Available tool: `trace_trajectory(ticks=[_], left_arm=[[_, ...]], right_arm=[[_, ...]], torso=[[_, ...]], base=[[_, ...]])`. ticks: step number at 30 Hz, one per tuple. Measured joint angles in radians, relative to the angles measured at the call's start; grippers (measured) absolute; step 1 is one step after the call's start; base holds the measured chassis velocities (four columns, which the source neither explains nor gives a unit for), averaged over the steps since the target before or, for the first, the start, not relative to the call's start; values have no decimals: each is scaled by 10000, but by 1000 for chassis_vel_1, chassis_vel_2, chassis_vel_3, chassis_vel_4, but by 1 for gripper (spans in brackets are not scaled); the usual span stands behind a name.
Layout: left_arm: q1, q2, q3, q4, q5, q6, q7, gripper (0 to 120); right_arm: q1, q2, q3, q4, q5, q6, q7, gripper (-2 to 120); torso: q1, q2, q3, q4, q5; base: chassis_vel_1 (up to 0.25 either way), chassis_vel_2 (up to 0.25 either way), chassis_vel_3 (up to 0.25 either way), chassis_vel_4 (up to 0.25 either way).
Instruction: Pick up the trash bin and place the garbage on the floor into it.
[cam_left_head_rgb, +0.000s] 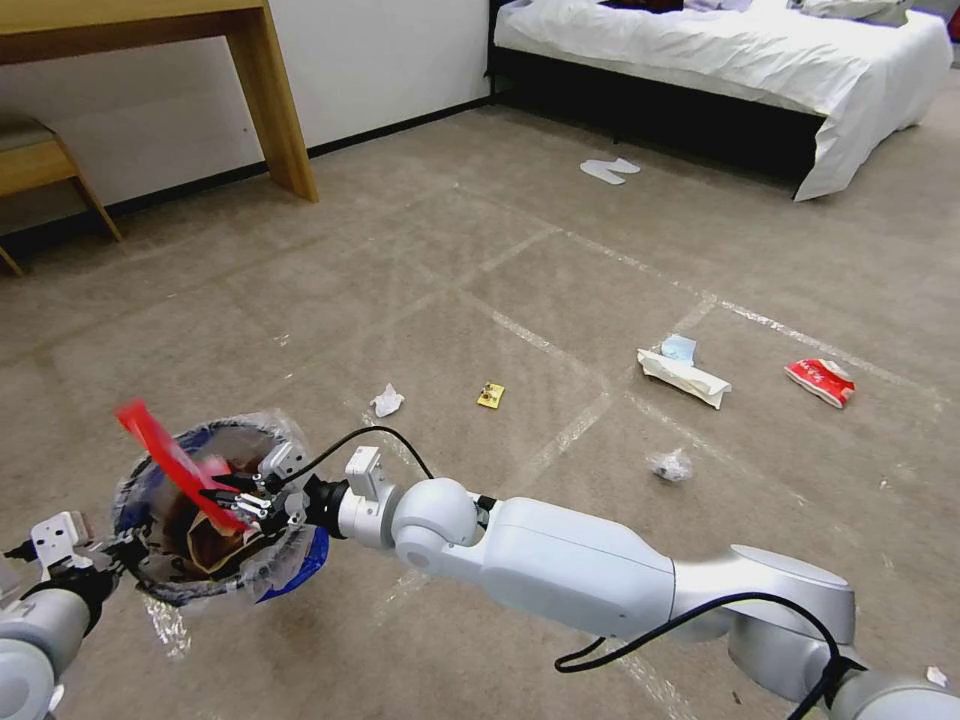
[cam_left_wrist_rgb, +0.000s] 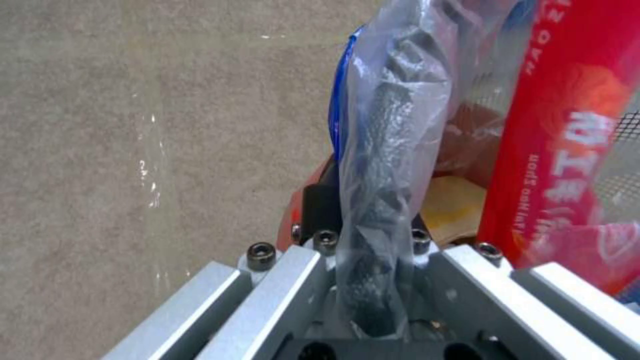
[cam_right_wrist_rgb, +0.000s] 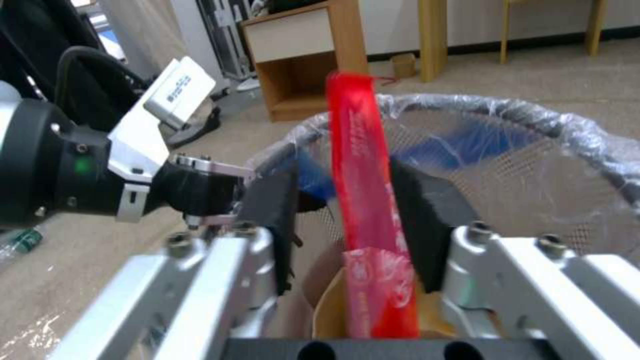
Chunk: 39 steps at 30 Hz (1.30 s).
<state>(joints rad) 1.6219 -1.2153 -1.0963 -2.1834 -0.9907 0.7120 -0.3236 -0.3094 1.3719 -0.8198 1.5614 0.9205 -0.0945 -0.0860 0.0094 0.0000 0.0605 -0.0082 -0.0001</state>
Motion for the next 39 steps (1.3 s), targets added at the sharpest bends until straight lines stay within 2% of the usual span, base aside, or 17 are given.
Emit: trace_trajectory(ticks=[2, 4, 5, 7, 10, 12, 13, 15, 17, 28, 35, 39], left_arm=[[-1, -4, 3, 6, 4, 0, 0, 0], [-7, -7, 8, 35, 15, 0, 0, 0], [-7, -7, 8, 35, 15, 0, 0, 0], [-17, -6, 9, 60, 19, 0, 0, 0], [-25, -6, 10, 74, 22, 0, 0, 0], [-37, -7, 19, 98, 25, -1, -1, 0], [-37, -7, 19, 98, 25, -1, -1, 0], [-48, -14, 29, 123, 34, -2, -1, 0], [-50, -20, 34, 138, 42, -2, -1, 0], [-53, -22, 41, 199, 83, -3, 1, 0], [-54, -14, 12, 205, 79, -6, 2, 0], [-55, -56, -9, 200, 76, -8, 2, 0]], right_arm=[[14, -10, 0, 12, 3, -3, 1, 44], [63, -50, 2, 66, 18, -12, 1, 57], [63, -50, 2, 66, 18, -12, 1, 57], [73, -63, 2, 94, 23, -17, 1, 70], [73, -64, 3, 100, 24, -18, 1, 74], [72, -72, 3, 115, 24, -21, 2, 84], [72, -72, 3, 115, 24, -21, 2, 84], [73, -84, 2, 132, 24, -21, 1, 95], [73, -91, 6, 139, 24, -21, 1, 99], [-86, -61, 808, 710, 235, 147, 22, 100], [113, 78, 2196, 1403, 645, 594, -187, 100], [211, 106, 3481, 1644, 736, 967, -568, 100]], torso=[[0, 0, 0, 0, 0], [0, -1, 0, 0, 0], [0, -1, 0, 0, 0], [0, 0, 0, 0, 0], [0, 0, 0, 0, 0], [0, 0, 0, 0, 0], [0, 0, 0, 0, 0], [0, 0, 0, 0, 0], [0, 0, 0, 0, 0], [0, 0, 0, 0, 0], [0, 0, 0, 0, 0], [0, 0, 1, 0, 1]], base=[[0, 0, 0, 0], [0, 0, 0, 0], [0, 0, 0, 0], [0, 0, 0, 0], [0, 0, 0, 0], [0, 0, 0, 0], [0, 0, 0, 0], [0, 0, 0, 0], [0, 0, 0, 0], [0, 0, 0, 0], [0, 0, 0, 0], [0, 0, 0, 0]])
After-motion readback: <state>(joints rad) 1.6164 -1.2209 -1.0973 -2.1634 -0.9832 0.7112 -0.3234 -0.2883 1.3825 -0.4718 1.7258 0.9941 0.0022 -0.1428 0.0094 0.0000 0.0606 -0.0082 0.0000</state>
